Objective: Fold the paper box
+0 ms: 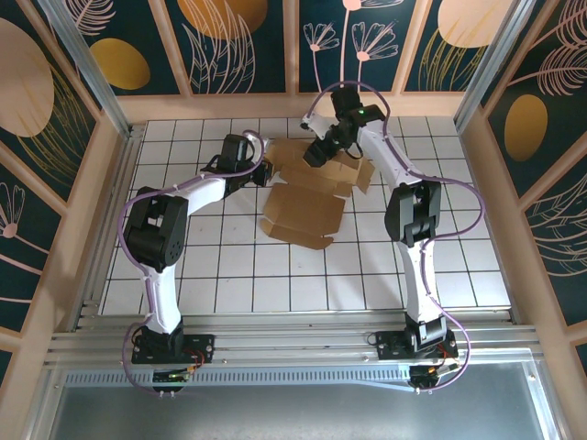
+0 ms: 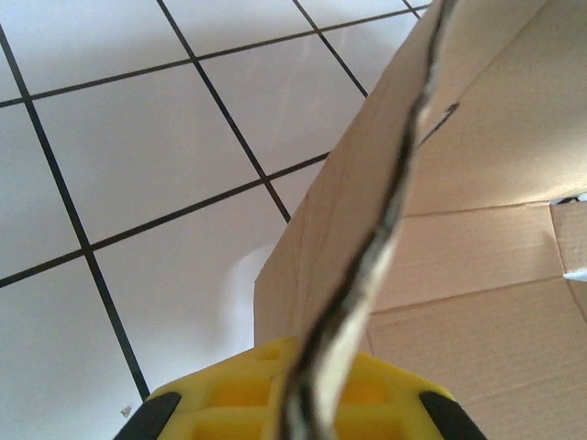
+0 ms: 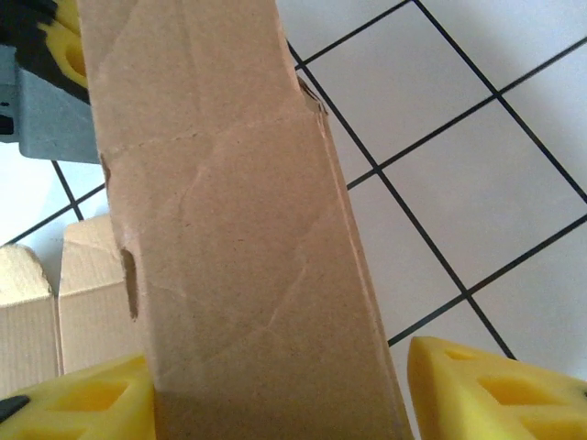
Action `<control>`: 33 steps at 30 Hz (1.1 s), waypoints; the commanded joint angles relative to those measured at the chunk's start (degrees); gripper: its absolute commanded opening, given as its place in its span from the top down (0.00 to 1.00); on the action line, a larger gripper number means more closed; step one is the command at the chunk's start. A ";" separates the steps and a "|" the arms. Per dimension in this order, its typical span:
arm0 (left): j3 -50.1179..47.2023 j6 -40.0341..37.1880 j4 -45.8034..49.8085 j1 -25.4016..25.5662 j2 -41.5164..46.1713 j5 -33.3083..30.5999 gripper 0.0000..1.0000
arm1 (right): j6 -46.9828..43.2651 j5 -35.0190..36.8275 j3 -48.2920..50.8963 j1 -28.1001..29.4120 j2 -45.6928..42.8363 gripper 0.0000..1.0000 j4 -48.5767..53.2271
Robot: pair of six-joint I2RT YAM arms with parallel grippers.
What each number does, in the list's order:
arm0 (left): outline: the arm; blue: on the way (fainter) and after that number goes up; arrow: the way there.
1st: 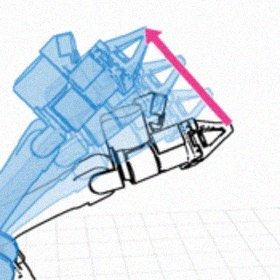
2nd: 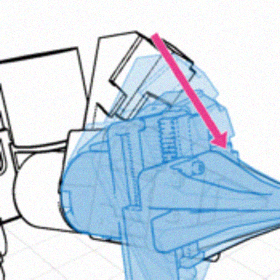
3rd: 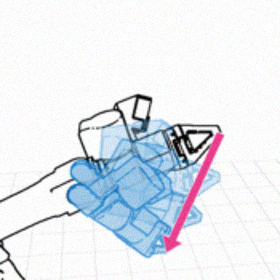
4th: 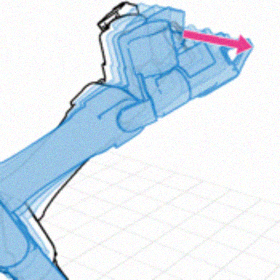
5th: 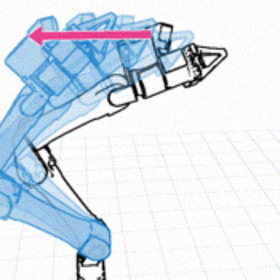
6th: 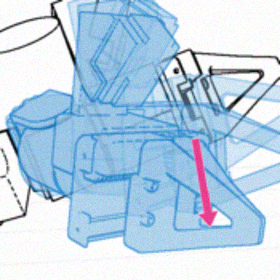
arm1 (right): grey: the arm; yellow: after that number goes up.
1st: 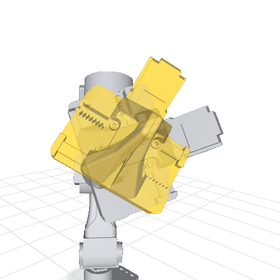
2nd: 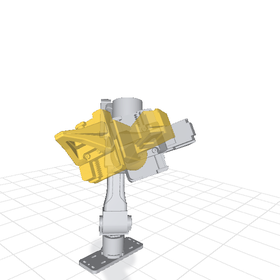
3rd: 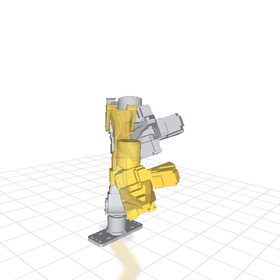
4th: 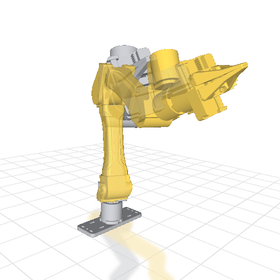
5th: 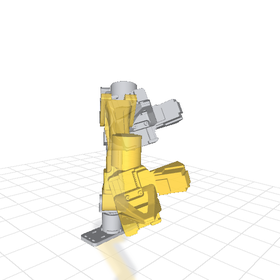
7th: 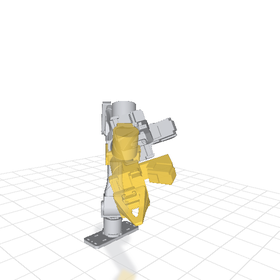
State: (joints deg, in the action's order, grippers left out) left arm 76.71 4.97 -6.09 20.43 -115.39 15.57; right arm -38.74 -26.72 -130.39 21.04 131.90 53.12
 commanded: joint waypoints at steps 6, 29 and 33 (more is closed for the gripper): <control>-2.92 -0.39 -4.37 0.32 4.22 -2.45 0.86 | -1.14 1.38 2.03 0.65 -1.67 0.48 0.40; -9.65 48.34 -6.75 0.21 19.67 10.42 0.88 | -5.47 16.61 26.97 8.36 -16.78 0.59 -17.19; -7.17 57.46 -5.01 0.16 17.57 9.27 0.89 | -5.47 16.44 26.92 8.58 -16.35 0.59 -16.98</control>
State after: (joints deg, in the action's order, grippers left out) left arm 67.55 51.31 -11.35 20.60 -96.62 23.20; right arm -43.20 -11.27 -104.18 28.99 117.16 36.27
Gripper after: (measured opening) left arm 0.111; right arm 0.412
